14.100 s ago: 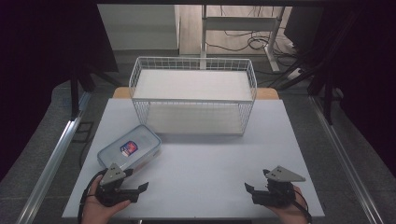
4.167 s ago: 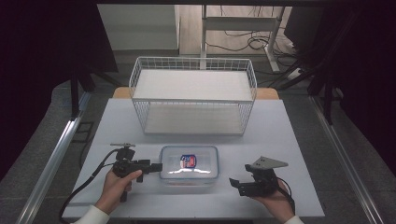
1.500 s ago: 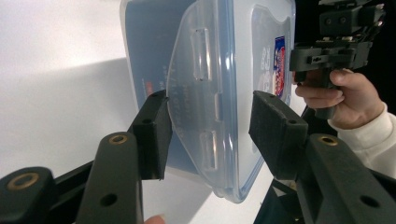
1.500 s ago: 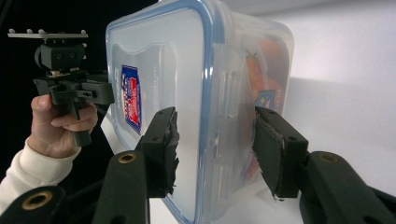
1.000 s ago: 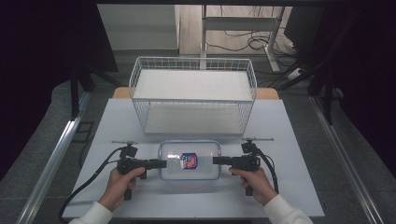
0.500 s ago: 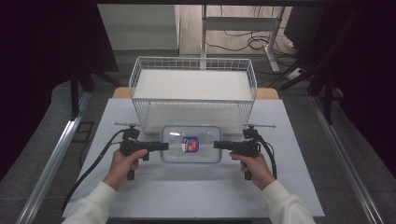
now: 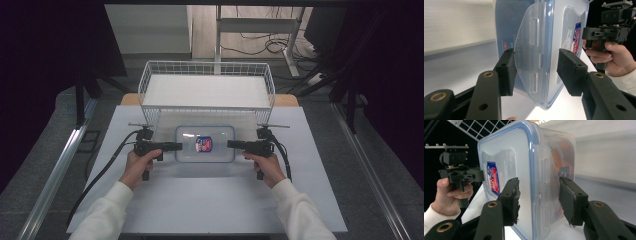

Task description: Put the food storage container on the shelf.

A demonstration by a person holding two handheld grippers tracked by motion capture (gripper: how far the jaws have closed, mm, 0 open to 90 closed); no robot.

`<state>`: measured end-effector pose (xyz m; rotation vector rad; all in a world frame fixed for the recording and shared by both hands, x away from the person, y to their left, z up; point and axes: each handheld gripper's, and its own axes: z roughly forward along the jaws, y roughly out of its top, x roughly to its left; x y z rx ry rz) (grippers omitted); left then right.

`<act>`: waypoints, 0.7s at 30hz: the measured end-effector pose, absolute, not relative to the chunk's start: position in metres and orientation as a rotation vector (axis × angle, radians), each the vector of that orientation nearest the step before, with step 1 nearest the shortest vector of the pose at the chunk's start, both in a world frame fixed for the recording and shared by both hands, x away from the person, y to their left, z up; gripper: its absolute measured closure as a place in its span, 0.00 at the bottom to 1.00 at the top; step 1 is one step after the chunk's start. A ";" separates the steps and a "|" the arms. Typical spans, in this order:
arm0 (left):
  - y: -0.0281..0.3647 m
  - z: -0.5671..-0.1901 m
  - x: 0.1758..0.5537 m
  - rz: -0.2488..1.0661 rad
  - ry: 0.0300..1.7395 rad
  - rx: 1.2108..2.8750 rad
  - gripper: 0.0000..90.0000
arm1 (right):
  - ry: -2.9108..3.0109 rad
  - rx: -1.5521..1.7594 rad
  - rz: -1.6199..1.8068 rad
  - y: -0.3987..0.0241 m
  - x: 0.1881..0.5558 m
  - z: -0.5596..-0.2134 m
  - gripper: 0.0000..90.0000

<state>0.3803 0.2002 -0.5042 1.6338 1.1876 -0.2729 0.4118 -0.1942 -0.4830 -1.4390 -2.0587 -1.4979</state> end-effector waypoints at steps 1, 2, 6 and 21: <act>0.200 -0.506 0.382 -0.276 1.189 1.630 0.56 | -2.057 -1.444 -1.502 -0.194 0.413 -0.484 0.57; 0.200 -0.507 0.383 -0.276 1.192 1.625 0.56 | -2.053 -1.451 -1.501 -0.194 0.414 -0.484 0.57; 0.201 -0.511 0.387 -0.277 1.211 1.625 0.56 | -2.034 -1.470 -1.504 -0.192 0.419 -0.490 0.57; 0.203 -0.520 0.395 -0.293 1.257 1.588 0.55 | -1.934 -1.550 -1.518 -0.189 0.427 -0.502 0.57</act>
